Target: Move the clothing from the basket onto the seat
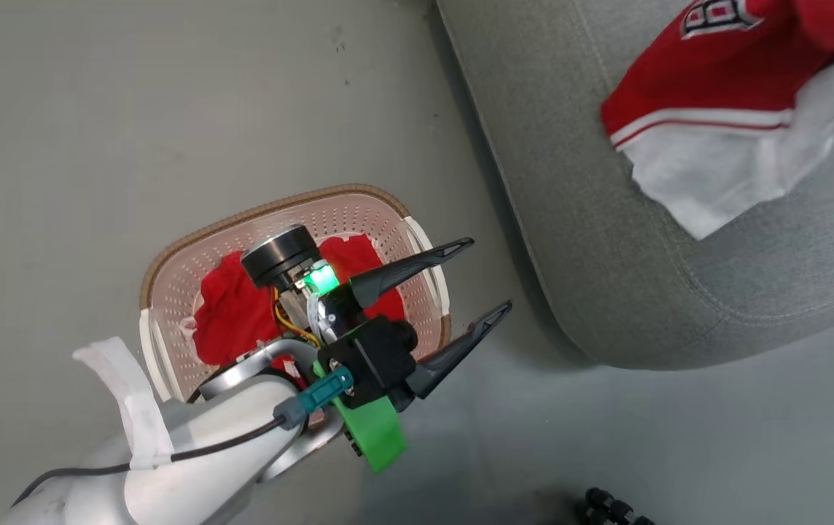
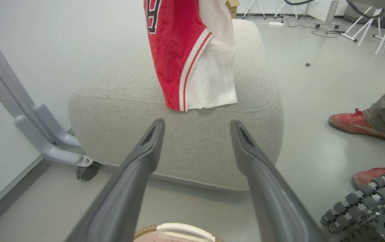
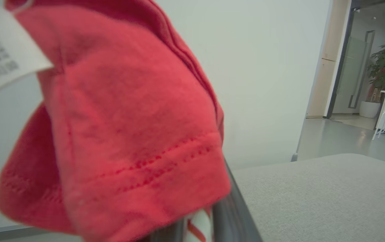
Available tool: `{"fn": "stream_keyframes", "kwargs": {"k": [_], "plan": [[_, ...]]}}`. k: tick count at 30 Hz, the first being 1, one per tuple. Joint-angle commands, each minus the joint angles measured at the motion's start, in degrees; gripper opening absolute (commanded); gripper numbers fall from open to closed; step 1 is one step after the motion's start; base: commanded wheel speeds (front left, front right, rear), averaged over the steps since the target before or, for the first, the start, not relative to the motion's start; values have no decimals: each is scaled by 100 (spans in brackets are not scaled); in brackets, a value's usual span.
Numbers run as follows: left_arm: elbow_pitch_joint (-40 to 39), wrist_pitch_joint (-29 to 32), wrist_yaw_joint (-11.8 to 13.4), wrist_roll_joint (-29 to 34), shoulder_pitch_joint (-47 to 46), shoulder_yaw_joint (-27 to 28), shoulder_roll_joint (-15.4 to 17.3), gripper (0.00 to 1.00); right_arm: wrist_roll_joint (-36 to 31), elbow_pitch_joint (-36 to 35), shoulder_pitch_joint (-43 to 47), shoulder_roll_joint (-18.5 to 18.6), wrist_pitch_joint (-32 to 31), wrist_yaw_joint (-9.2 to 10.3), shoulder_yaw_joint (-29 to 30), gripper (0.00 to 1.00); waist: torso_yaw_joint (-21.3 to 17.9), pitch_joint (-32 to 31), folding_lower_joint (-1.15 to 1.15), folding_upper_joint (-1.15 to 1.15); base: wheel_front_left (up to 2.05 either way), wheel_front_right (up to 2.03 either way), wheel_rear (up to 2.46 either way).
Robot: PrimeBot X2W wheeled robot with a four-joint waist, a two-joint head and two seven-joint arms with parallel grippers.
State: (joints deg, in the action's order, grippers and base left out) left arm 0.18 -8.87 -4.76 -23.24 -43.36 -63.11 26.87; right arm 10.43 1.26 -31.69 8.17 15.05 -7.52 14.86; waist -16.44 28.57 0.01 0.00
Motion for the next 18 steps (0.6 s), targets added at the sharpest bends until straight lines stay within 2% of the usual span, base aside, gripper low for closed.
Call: {"fn": "stream_keyframes", "kwargs": {"k": [1,6,8,12,15,16,17,18], "plan": [[-84,3,-33,72,-167,-13,13,100,65,148,-317,179,18,6,169,0,306,868,-1,0,0,0,0],[-263,-79,-90,163,-410,-105,-201,100,-56,869,-994,1064,19,6,710,0,806,1338,-1,0,0,0,0],[-257,-133,-112,199,-483,-149,-256,100,-94,1189,-1091,1280,18,6,975,0,975,1475,-1,0,0,0,0],[-62,-192,-132,338,-582,-279,-342,100,-295,1834,-1256,1486,18,6,1460,0,1238,1617,-1,0,0,0,0],[143,-256,-123,467,-650,-360,-418,100,-502,2124,-1304,1327,18,6,1955,0,1375,1629,-1,0,0,0,0],[187,-291,-130,457,-648,-384,-453,100,-605,2187,-1279,1260,18,6,2105,44,1409,1607,-1,0,0,0,0],[244,-329,-134,439,-639,-387,-499,100,-747,2135,-1238,1208,19,6,2267,100,1449,1568,-1,0,0,0,0],[294,-366,-131,428,-628,-390,-537,100,-844,2107,-1188,1117,19,7,2398,100,1474,1530,-1,0,0,0,0]]}}
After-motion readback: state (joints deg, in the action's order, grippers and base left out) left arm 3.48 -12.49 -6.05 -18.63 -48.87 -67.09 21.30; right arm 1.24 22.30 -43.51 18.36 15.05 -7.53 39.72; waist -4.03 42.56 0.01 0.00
